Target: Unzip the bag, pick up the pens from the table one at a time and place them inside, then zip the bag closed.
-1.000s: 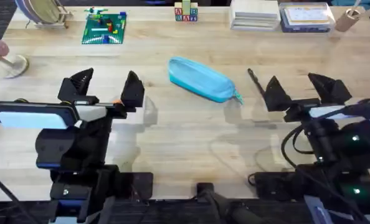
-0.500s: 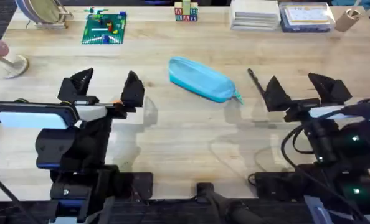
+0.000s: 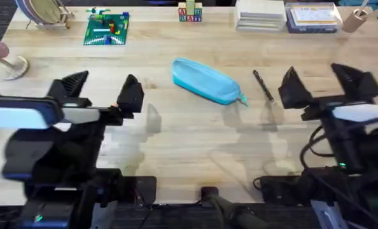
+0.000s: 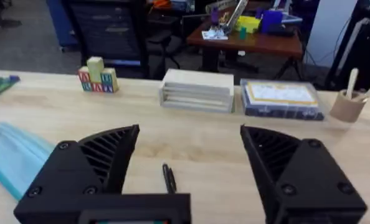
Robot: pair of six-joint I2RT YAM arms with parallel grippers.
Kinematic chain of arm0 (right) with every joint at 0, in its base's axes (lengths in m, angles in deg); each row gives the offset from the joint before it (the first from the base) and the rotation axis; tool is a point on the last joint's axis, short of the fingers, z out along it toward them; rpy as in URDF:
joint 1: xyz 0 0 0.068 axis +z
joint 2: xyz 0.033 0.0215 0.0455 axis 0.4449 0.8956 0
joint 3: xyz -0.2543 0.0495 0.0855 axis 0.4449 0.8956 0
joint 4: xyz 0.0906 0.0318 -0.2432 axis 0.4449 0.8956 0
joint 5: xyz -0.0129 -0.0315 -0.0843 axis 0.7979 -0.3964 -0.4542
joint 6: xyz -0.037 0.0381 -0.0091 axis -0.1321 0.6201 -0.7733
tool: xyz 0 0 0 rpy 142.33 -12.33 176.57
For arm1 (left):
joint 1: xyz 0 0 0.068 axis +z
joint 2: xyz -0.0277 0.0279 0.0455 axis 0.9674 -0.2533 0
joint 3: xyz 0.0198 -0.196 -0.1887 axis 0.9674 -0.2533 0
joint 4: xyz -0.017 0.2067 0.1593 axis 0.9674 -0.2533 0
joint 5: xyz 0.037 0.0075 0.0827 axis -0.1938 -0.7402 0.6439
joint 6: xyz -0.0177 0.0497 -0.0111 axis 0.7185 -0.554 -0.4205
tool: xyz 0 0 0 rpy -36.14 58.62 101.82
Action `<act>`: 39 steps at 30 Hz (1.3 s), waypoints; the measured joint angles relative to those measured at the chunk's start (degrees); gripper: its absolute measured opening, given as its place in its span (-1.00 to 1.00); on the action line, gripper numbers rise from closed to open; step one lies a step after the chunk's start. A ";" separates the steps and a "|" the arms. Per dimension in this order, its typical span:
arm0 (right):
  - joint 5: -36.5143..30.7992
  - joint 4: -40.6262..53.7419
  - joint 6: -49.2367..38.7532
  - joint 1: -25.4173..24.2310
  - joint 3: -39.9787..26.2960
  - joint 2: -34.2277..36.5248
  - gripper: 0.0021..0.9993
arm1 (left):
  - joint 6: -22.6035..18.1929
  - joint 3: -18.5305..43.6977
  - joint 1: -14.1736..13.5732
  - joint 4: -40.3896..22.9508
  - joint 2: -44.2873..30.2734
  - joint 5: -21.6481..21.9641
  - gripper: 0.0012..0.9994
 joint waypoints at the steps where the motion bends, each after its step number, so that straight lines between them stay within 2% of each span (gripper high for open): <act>1: 0.00 0.85 0.03 0.02 -1.15 0.00 0.99 | -0.18 1.48 0.00 -0.98 -0.38 0.16 0.99; 7: 0.02 15.11 0.62 0.02 -8.92 0.13 0.99 | -1.64 10.86 0.00 -6.39 -7.11 0.70 0.98; 12: 0.02 22.07 0.66 0.01 -15.81 3.55 0.99 | -2.85 19.44 0.00 -11.02 -17.11 1.24 0.98; 21: 0.02 28.51 0.66 0.00 -27.40 14.73 0.99 | -3.44 34.52 0.00 -21.78 -35.66 1.47 0.98; 22: 0.04 31.21 0.66 0.02 -30.81 19.57 0.99 | -3.57 39.33 0.00 -23.93 -40.51 1.47 0.98; 23: 0.03 31.87 0.66 0.00 -31.76 21.00 0.99 | -3.58 40.84 0.00 -24.36 -42.12 1.47 0.99; 29: 0.44 36.59 0.68 0.01 -37.87 30.87 0.99 | -3.59 47.10 0.00 -27.04 -49.40 1.49 0.98; 39: 0.50 44.44 0.68 0.00 -47.58 45.02 0.99 | -3.60 53.22 0.00 -30.21 -58.80 1.22 0.98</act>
